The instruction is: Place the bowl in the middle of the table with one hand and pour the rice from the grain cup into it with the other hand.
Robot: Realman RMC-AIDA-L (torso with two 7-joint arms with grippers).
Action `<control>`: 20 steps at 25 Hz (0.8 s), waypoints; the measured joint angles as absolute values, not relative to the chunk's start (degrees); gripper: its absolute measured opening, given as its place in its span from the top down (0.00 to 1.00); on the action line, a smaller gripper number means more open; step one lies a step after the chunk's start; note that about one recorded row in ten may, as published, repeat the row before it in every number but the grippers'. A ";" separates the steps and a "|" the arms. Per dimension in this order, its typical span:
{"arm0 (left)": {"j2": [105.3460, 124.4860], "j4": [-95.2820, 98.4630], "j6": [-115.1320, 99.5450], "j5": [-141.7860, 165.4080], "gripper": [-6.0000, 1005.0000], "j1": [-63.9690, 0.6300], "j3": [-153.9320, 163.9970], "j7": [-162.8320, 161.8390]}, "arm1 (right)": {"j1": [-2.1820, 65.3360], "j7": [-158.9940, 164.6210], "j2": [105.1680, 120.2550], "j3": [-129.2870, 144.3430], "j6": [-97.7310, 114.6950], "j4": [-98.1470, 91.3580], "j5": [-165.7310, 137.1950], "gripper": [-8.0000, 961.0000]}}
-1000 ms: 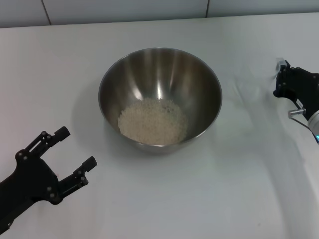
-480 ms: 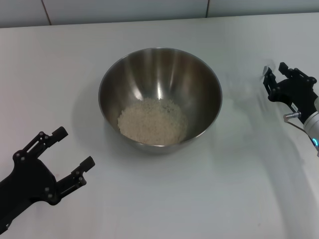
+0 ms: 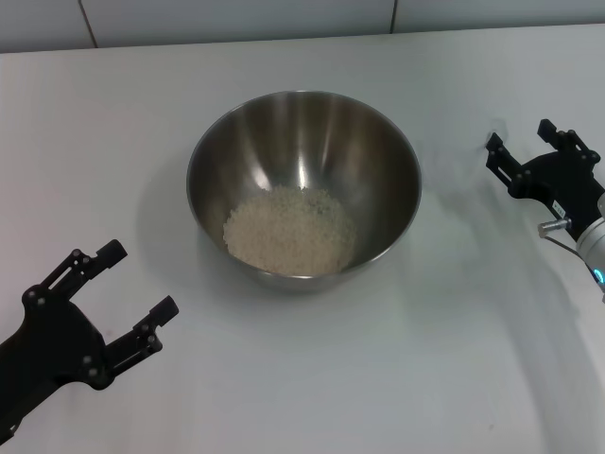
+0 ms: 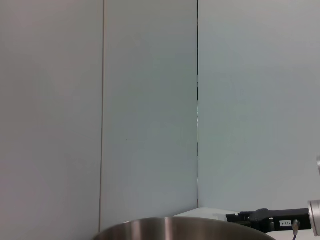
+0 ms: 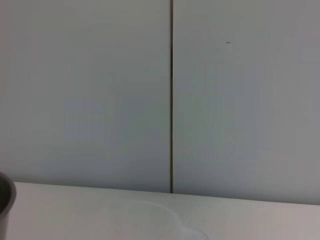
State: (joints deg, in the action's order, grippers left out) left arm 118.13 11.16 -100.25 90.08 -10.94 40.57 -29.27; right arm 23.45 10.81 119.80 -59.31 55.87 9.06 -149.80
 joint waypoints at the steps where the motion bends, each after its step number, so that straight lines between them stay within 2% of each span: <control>1: 118.13 11.16 -100.25 90.08 0.16 -10.94 40.57 -29.27 | 23.45 10.81 119.80 -59.31 55.87 9.06 -149.80 0.31; 5: 118.13 11.16 -100.29 90.13 0.16 -10.90 40.52 -29.27 | 22.63 10.81 119.79 -59.33 55.90 9.20 -149.88 0.24; 11: 118.13 11.16 -100.34 90.27 0.16 -10.89 40.51 -29.27 | 20.04 10.80 119.74 -58.66 57.66 11.24 -150.25 0.24; 20: 118.13 11.16 -100.29 90.44 0.16 -10.90 40.42 -29.27 | 13.84 12.97 119.63 -55.57 72.67 11.95 -150.28 0.24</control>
State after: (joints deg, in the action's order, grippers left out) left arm 118.13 11.16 -100.29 90.44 -10.90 40.42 -29.27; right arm 13.84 12.97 119.63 -55.57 72.67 11.95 -150.28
